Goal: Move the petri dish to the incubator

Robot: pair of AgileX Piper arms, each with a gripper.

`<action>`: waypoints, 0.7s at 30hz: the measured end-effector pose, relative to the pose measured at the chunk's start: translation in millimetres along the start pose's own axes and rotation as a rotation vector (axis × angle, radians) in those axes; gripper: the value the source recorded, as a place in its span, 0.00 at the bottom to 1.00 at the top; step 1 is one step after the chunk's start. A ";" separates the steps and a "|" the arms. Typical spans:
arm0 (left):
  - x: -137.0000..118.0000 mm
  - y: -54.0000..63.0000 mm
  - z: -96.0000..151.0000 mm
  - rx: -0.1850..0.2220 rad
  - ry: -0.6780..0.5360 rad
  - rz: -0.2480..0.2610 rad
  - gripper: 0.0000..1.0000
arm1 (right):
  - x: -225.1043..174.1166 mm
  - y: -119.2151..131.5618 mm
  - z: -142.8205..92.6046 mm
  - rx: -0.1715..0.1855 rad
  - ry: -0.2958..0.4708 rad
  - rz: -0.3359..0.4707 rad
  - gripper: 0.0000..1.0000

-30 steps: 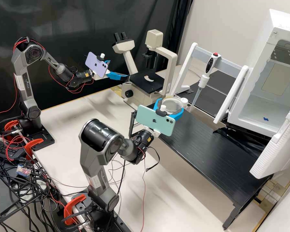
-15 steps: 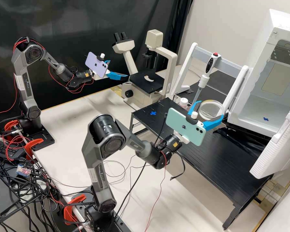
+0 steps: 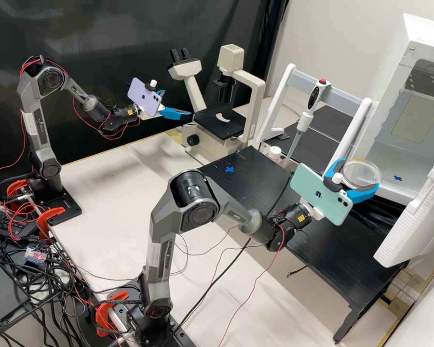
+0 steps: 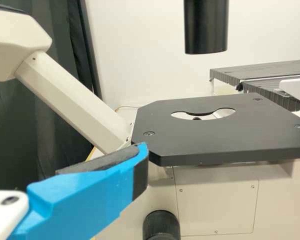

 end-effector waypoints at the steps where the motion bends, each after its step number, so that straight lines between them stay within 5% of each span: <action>1: 0.0 0.0 0.0 0.000 0.000 0.000 1.00 | 6.8 1.3 1.4 -0.004 -0.006 -0.001 0.00; 21: 0.0 0.0 0.0 0.000 0.000 0.000 1.00 | 107.0 -8.9 38.7 -0.031 -0.131 -0.058 0.00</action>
